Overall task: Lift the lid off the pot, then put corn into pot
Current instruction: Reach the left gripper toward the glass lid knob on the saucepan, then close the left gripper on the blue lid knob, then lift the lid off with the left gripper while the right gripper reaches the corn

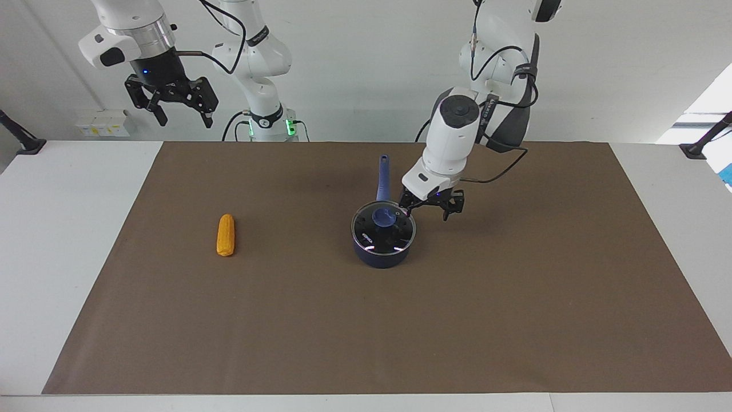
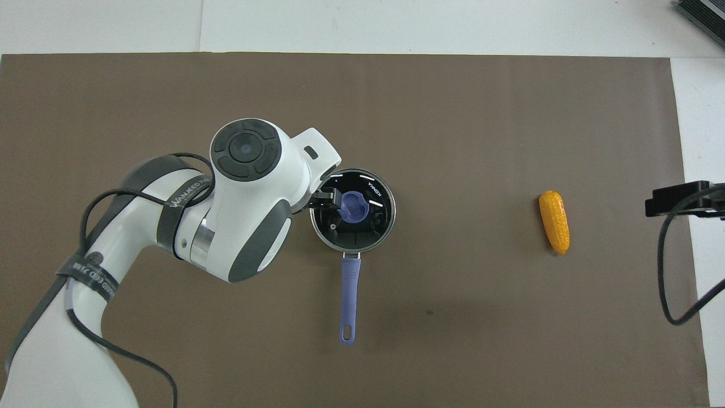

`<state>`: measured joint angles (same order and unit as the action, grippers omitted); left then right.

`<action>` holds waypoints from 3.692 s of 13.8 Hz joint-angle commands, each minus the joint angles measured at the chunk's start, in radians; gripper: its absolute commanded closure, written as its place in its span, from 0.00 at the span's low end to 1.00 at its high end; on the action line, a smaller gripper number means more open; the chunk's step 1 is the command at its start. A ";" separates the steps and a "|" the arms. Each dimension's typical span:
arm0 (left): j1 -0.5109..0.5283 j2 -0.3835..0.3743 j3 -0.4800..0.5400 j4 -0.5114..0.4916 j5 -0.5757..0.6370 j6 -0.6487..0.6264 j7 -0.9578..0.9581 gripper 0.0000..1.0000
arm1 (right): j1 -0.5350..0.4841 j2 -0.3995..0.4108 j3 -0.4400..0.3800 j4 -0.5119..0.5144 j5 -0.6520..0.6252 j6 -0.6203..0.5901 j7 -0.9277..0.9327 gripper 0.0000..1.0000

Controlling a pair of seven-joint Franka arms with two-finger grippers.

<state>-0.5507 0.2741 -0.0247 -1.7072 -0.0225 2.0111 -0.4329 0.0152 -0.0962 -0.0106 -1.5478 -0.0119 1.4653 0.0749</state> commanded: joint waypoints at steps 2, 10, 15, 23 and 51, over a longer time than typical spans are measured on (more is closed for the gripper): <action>-0.104 0.072 0.022 0.107 0.022 -0.061 -0.162 0.00 | -0.009 -0.013 0.003 -0.014 -0.010 0.007 -0.026 0.00; -0.163 0.169 0.019 0.216 0.064 -0.078 -0.247 0.00 | -0.009 -0.013 0.003 -0.014 -0.010 0.007 -0.024 0.00; -0.149 0.165 0.019 0.176 0.058 -0.005 -0.262 0.00 | -0.009 -0.013 0.003 -0.014 -0.010 0.007 -0.024 0.00; -0.140 0.160 0.019 0.167 0.058 -0.018 -0.286 0.78 | -0.004 -0.016 0.014 -0.030 -0.008 0.004 -0.073 0.00; 0.245 -0.214 0.117 -0.171 0.036 -0.085 0.397 1.00 | -0.069 0.365 0.003 -0.528 0.004 0.808 -0.445 0.77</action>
<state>-0.3419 0.1600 0.1026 -1.7344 0.0131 1.8350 -0.1008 -0.0439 0.2780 -0.0118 -2.0571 -0.0116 2.2586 -0.3438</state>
